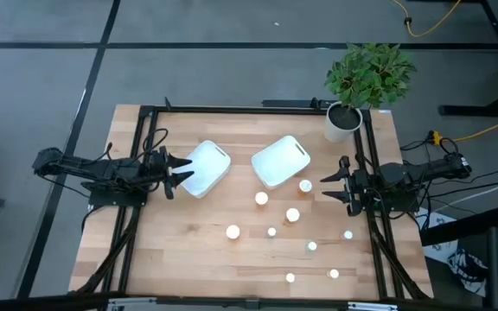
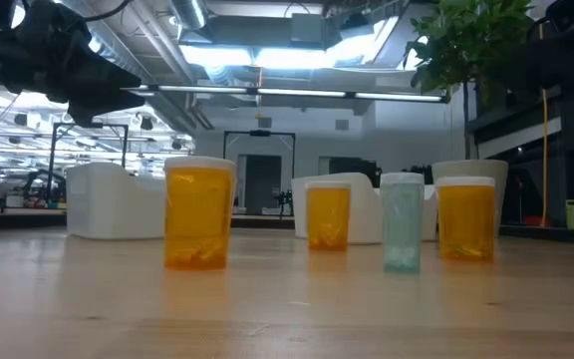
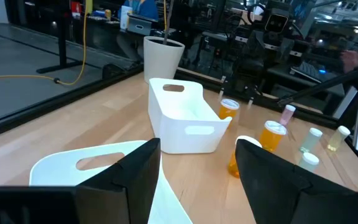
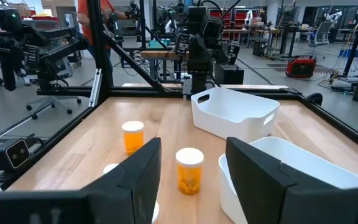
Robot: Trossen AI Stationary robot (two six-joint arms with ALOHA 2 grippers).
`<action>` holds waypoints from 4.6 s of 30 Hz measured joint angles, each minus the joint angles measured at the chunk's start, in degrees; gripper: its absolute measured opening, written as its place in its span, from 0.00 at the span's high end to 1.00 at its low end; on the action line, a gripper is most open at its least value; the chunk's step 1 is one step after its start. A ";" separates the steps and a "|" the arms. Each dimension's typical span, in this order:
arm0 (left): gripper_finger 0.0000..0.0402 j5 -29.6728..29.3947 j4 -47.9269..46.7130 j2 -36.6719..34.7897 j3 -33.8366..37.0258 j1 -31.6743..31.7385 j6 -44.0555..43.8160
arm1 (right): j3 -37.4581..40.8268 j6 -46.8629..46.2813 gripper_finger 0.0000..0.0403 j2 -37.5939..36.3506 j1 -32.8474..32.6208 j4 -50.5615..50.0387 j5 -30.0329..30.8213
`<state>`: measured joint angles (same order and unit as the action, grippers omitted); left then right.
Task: Pick and place medicine bottles into bin by pill shape (circle, oval)
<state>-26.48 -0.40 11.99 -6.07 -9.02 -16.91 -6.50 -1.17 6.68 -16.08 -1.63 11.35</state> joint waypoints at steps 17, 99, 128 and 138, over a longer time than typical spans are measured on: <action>0.49 0.00 0.00 -0.01 0.00 -0.01 0.00 | 0.00 0.01 0.55 0.01 0.00 0.00 0.00; 0.49 -3.47 0.00 0.00 0.00 0.00 23.98 | -19.96 -21.76 0.55 10.79 0.00 -8.82 10.92; 0.49 -3.47 0.02 0.00 0.00 0.00 23.30 | -41.93 -70.30 0.60 49.54 -11.26 -65.15 -16.59; 0.49 -3.45 0.02 -0.01 0.00 -0.01 22.99 | -41.70 -83.60 0.60 53.86 -23.60 -61.89 -9.97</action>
<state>-29.93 -0.38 11.98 -6.07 -9.03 6.09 -48.21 -84.77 60.54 -39.68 -63.52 1.38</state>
